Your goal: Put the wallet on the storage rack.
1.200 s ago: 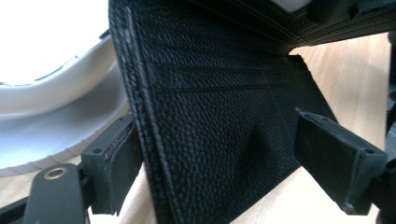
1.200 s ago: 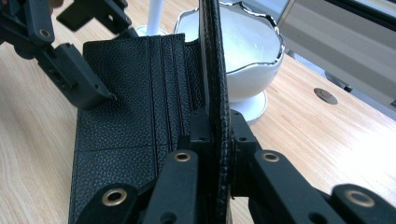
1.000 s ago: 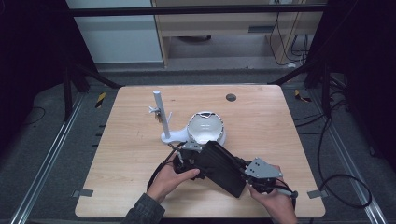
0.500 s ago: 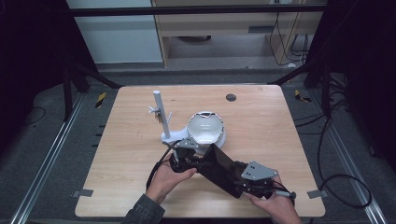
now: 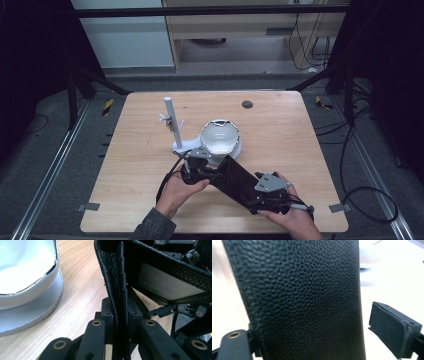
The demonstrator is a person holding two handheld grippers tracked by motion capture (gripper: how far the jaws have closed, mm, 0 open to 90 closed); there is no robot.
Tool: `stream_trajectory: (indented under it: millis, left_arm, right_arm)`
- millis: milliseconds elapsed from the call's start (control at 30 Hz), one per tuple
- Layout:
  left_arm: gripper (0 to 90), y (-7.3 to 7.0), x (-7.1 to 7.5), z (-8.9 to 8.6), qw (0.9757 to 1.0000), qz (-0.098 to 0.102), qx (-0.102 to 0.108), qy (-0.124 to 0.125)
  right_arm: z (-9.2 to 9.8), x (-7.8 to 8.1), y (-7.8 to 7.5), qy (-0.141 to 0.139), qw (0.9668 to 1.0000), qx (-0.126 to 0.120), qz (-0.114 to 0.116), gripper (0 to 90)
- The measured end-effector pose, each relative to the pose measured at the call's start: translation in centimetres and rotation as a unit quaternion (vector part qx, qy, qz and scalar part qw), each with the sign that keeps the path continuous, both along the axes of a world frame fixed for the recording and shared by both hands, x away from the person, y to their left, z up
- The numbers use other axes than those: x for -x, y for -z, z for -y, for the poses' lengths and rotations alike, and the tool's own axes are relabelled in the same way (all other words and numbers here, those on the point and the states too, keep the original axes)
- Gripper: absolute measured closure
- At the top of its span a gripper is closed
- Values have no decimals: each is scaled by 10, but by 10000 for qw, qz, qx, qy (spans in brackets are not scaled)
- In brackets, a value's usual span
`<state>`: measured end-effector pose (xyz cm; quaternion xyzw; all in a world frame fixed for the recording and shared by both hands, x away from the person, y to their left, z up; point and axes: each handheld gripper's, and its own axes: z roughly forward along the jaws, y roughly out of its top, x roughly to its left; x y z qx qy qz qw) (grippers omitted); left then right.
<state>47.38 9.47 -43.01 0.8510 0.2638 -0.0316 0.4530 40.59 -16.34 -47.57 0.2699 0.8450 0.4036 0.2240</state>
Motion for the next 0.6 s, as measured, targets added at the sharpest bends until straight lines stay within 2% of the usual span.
stream_trajectory:
  millis: [33,200,267,300,367,433,467,500,533,600]
  left_arm:
    - [803,-3,0,-2,10000,32,10,-8]
    - [808,-16,2,-7,9998,213,-25,-59]
    - [810,-34,3,-11,9990,416,-65,-178]
    - [810,-34,3,-11,9990,416,-65,-178]
    - [810,-53,2,-14,9969,633,-377,-273]
    - [811,-65,1,-15,9953,733,-543,-314]
    - [811,-65,1,-15,9953,733,-543,-314]
    - [811,-77,0,-17,9944,798,-618,-328]
    - [811,-77,0,-17,9944,798,-618,-328]
    - [811,-89,1,-18,9936,863,-643,-340]
  right_arm:
    - [1,-1,2,-14,9999,33,-118,84]
    - [3,0,4,-45,9997,-11,-235,58]
    - [7,0,5,-36,9996,-37,-291,57]
    - [7,0,5,-36,9996,-37,-291,57]
    - [13,-2,6,9,9993,-100,-353,58]
    - [16,-3,7,54,9991,-131,-412,59]
    - [16,-3,7,54,9991,-131,-412,59]
    - [20,-5,8,138,9987,-140,-467,63]
    - [22,-6,9,171,9987,-123,-474,64]
    - [23,-7,9,227,9983,-123,-514,65]
